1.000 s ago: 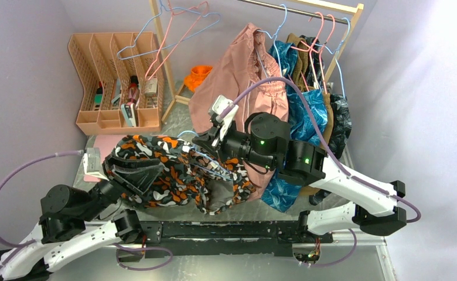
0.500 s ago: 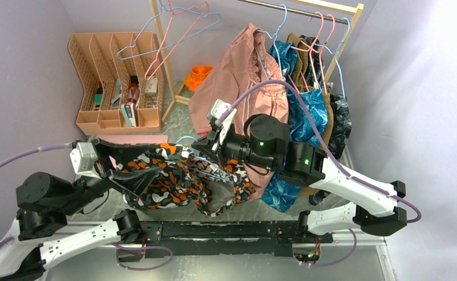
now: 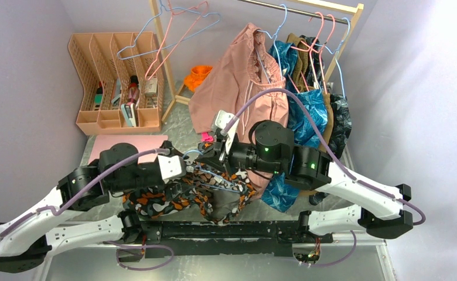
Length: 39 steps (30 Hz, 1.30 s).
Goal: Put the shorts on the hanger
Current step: Hang the shorts on the hanger.
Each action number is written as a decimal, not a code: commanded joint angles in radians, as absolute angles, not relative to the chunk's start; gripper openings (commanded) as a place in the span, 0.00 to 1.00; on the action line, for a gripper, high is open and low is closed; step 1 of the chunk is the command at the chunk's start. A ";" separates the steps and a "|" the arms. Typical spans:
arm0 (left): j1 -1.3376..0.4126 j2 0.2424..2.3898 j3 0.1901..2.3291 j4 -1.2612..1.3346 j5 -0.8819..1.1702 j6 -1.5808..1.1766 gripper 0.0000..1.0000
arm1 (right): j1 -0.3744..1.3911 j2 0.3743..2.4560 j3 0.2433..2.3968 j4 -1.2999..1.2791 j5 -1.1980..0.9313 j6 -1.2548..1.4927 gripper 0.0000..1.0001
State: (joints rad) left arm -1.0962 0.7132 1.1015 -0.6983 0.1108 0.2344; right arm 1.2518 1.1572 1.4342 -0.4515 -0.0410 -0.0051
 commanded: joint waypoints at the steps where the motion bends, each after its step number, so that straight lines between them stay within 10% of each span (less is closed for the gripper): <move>1: -1.095 0.684 1.109 -0.739 0.132 0.336 0.85 | 1.252 1.118 1.435 -0.459 -0.100 0.014 0.00; 10: -1.095 0.702 1.063 -0.789 0.138 0.342 0.73 | 1.252 1.101 1.422 -0.448 -0.163 0.031 0.00; 20: -1.095 0.713 1.028 -0.739 0.162 0.316 0.09 | 1.253 1.118 1.453 -0.449 -0.157 0.044 0.00; 24: -1.095 0.678 0.997 -0.686 0.119 0.268 0.07 | 1.252 1.130 1.454 -0.456 -0.086 0.069 0.05; 30: -1.095 0.551 0.914 -0.567 -0.026 0.151 0.07 | 1.252 1.112 1.448 -0.484 0.098 0.126 0.57; 39: -1.095 0.375 0.826 -0.495 -0.238 -0.058 0.07 | 1.253 1.038 1.327 -0.572 0.482 0.251 0.62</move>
State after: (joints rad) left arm -1.0962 0.4103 0.8394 -0.6029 -0.1150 0.0578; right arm 1.2522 1.0672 1.3823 -0.5182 0.2592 0.1726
